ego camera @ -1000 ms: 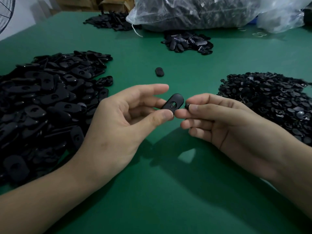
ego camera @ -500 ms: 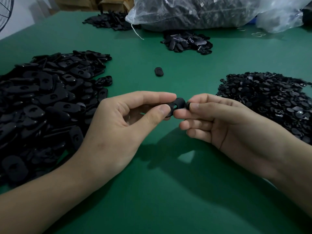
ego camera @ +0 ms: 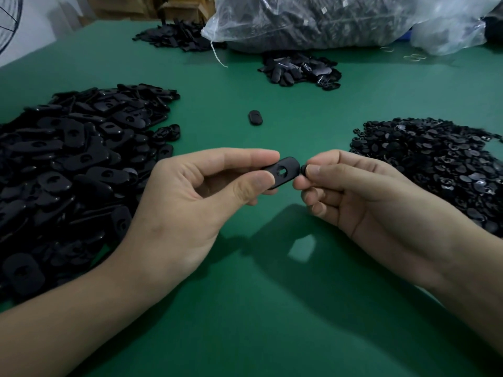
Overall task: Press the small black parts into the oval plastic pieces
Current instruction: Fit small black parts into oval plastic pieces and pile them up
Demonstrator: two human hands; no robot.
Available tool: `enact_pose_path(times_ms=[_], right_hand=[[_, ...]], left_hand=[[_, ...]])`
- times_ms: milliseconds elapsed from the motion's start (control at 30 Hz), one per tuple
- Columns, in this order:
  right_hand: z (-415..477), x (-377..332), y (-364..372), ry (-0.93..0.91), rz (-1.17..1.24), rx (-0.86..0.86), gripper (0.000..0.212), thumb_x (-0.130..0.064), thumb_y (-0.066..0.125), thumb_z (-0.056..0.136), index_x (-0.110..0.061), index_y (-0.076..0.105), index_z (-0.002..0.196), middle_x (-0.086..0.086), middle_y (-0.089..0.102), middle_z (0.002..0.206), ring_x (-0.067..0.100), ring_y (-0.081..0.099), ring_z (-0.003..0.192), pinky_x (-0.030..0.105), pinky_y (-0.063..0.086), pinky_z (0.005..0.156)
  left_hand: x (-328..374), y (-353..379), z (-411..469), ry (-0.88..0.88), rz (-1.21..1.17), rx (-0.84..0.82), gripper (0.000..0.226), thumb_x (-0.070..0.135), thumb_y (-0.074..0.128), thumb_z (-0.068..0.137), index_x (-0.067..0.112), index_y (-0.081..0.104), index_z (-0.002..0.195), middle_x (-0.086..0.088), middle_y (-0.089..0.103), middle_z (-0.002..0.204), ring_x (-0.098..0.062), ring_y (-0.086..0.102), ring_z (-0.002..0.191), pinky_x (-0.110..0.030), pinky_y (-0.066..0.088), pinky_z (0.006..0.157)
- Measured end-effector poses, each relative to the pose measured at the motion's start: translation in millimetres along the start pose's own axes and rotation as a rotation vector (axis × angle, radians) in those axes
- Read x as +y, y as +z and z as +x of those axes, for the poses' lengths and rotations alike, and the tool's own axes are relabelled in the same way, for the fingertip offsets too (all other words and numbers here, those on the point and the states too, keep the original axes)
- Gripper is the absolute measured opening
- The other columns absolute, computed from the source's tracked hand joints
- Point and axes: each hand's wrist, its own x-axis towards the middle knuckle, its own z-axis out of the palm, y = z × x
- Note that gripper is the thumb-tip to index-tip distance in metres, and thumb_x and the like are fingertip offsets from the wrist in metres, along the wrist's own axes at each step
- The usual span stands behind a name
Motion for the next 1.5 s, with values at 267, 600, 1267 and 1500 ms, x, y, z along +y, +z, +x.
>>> enact_pose_path(times_ms=[267, 600, 1267, 1500], right_hand=[[-3, -3, 3, -0.004, -0.008, -0.013, 0.032, -0.012, 0.074, 0.072, -0.012, 0.079, 0.103, 0.01, 0.076, 0.089, 0.01, 0.067, 0.068, 0.02, 0.057, 0.069], [-4, -4, 5, -0.035, -0.047, 0.01, 0.026, -0.016, 0.077, 0.069, -0.012, 0.074, 0.094, 0.011, 0.078, 0.092, 0.011, 0.07, 0.068, 0.02, 0.056, 0.065], [-4, -3, 5, 0.024, 0.017, 0.004, 0.018, -0.019, 0.079, 0.067, -0.019, 0.08, 0.085, 0.007, 0.078, 0.092, 0.009, 0.072, 0.07, 0.02, 0.057, 0.067], [-8, -2, 12, -0.14, -0.165, 0.048, 0.019, -0.021, 0.079, 0.067, -0.013, 0.079, 0.084, 0.015, 0.078, 0.088, 0.015, 0.07, 0.067, 0.022, 0.057, 0.066]], left_hand=[[-2, -3, 1, -0.009, 0.017, 0.046, 0.02, 0.02, 0.073, 0.08, 0.022, 0.077, 0.1, 0.009, 0.08, 0.087, -0.002, 0.074, 0.075, -0.011, 0.054, 0.074], [-3, -4, 2, -0.025, 0.0, 0.081, 0.017, 0.021, 0.073, 0.082, 0.025, 0.079, 0.097, 0.007, 0.08, 0.088, -0.005, 0.075, 0.076, -0.013, 0.055, 0.07], [-3, -7, 5, -0.224, -0.284, -0.025, 0.03, 0.023, 0.078, 0.069, 0.016, 0.082, 0.098, -0.009, 0.08, 0.096, -0.022, 0.078, 0.09, -0.019, 0.058, 0.067], [-2, -6, 2, -0.17, -0.137, -0.021, 0.03, 0.02, 0.082, 0.069, 0.018, 0.081, 0.099, -0.005, 0.081, 0.091, -0.018, 0.078, 0.087, -0.02, 0.058, 0.065]])
